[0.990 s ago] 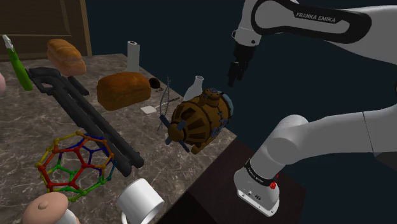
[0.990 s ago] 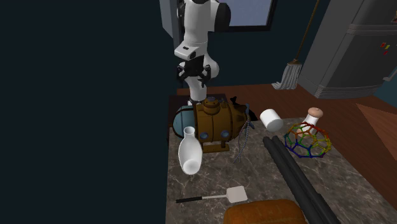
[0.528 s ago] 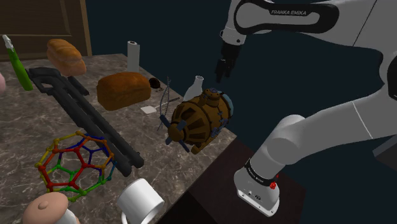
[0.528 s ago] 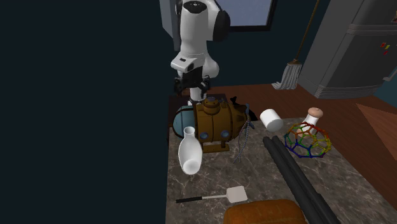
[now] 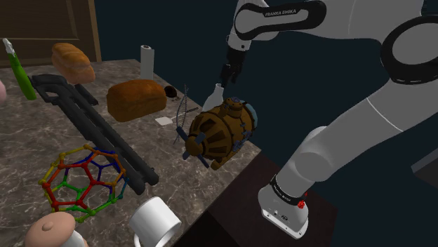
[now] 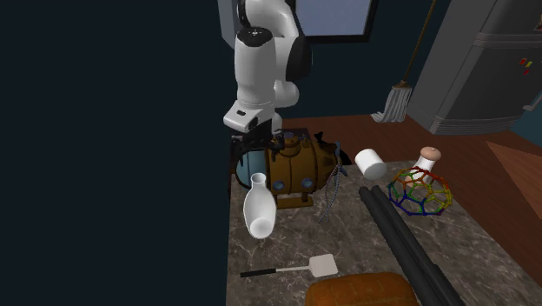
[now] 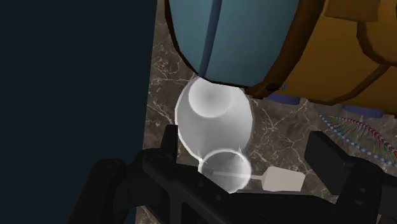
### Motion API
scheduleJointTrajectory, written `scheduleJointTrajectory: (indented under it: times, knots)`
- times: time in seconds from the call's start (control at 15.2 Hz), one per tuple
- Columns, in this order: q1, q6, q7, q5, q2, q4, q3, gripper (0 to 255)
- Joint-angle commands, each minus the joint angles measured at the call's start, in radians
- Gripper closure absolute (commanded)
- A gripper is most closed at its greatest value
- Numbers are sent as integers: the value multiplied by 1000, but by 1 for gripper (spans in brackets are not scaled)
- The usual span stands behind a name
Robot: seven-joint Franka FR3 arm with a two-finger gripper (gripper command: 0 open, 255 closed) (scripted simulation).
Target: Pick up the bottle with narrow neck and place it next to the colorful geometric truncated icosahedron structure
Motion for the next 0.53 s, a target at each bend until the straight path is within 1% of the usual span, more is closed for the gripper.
scheduleJointTrajectory:
  times: [0.0, 0.07, 0.46]
  knots:
    - [6, 32, -18, 21, 88, 62, -7, 0]
    - [6, 36, -21, 25, 100, 72, -8, 0]
    - [5, 117, -23, 25, 118, 8, -10, 0]
